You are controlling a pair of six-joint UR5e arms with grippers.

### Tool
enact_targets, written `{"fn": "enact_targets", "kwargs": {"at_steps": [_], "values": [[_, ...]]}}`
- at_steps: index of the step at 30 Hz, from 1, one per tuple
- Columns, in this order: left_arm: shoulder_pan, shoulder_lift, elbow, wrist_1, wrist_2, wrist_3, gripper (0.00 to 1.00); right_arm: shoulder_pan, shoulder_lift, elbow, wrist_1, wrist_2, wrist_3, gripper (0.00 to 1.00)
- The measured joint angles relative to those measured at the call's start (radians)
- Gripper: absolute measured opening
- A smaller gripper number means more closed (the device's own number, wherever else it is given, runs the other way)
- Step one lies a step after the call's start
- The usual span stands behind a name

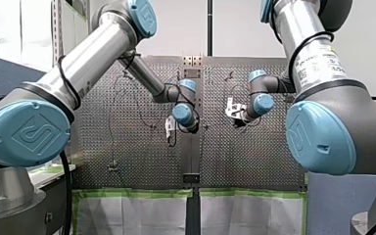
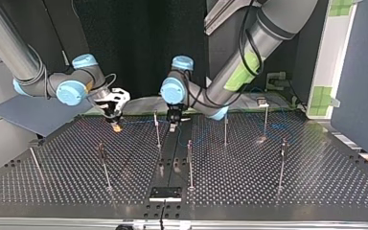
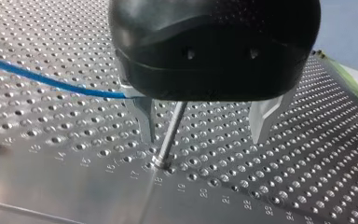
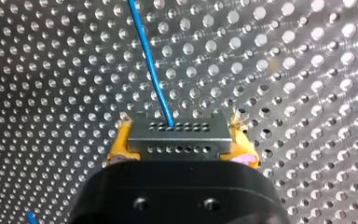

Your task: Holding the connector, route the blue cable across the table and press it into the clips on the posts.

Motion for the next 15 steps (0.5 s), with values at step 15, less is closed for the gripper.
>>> {"fn": "enact_targets", "kwargs": {"at_steps": [15], "values": [[-0.059, 0.046, -0.037, -0.071, -0.072, 0.017, 0.98, -0.009, 0.001, 0.001, 0.005, -0.005, 0.002, 0.00]]}}
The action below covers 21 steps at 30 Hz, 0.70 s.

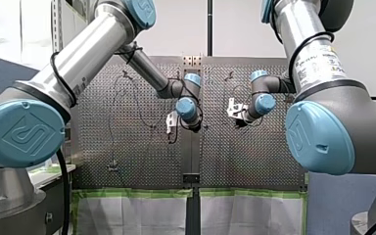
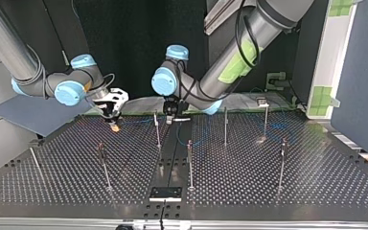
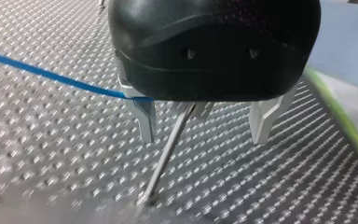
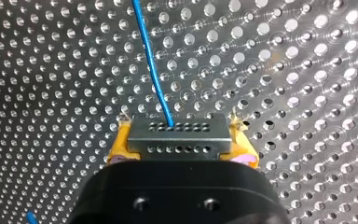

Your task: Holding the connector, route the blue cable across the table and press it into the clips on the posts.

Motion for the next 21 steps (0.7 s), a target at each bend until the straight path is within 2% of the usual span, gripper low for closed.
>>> {"fn": "enact_targets", "kwargs": {"at_steps": [9, 21], "values": [[-0.083, 0.045, -0.043, 0.004, -0.077, 0.000, 0.98, -0.007, 0.000, 0.001, 0.008, -0.001, 0.001, 0.00], [-0.179, 0.064, -0.044, 0.038, -0.091, -0.021, 0.98, -0.020, 0.000, 0.001, 0.012, -0.003, 0.003, 0.00]]}}
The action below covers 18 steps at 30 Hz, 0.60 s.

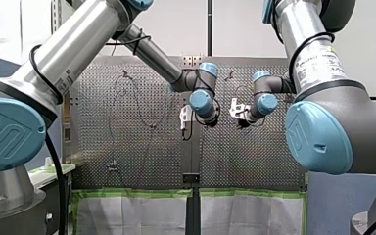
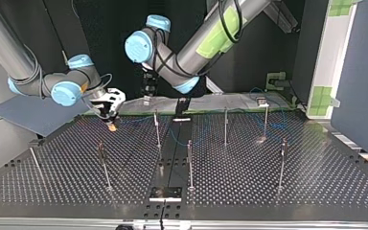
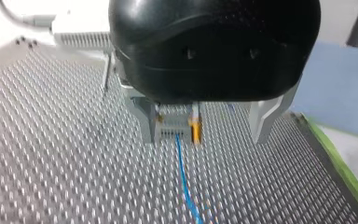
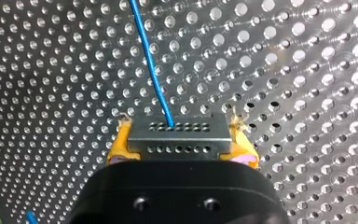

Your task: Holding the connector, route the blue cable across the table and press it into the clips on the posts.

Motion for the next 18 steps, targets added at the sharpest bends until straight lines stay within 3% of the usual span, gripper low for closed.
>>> {"fn": "enact_targets", "kwargs": {"at_steps": [7, 18], "values": [[-0.036, -0.023, 0.024, 0.054, -0.025, -0.039, 0.98, -0.013, -0.001, 0.000, 0.016, -0.001, 0.000, 0.00], [-0.044, -0.129, 0.130, -0.034, -0.090, -0.069, 0.98, -0.023, -0.001, -0.001, 0.039, -0.001, -0.005, 0.00]]}}
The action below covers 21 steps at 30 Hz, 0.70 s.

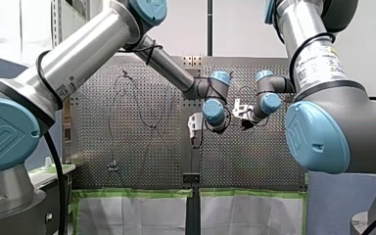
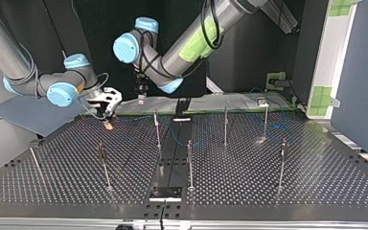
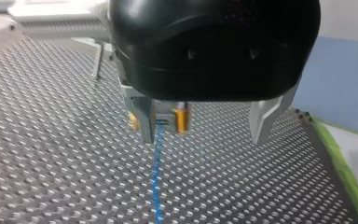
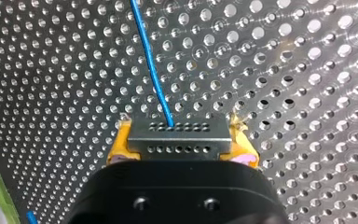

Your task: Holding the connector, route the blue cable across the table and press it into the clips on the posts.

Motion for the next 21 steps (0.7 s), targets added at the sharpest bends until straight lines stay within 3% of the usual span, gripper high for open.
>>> {"fn": "enact_targets", "kwargs": {"at_steps": [5, 11, 21], "values": [[-0.008, -0.046, 0.046, -0.040, -0.020, -0.005, 0.98, -0.005, 0.000, 0.000, 0.000, 0.000, -0.001, 0.00], [-0.012, -0.102, 0.108, -0.040, -0.052, -0.010, 0.98, -0.008, 0.000, 0.000, -0.003, -0.005, 0.002, 0.00], [-0.020, -0.115, 0.200, -0.007, -0.117, -0.024, 0.98, -0.010, 0.000, 0.000, -0.004, -0.020, 0.005, 0.00]]}}
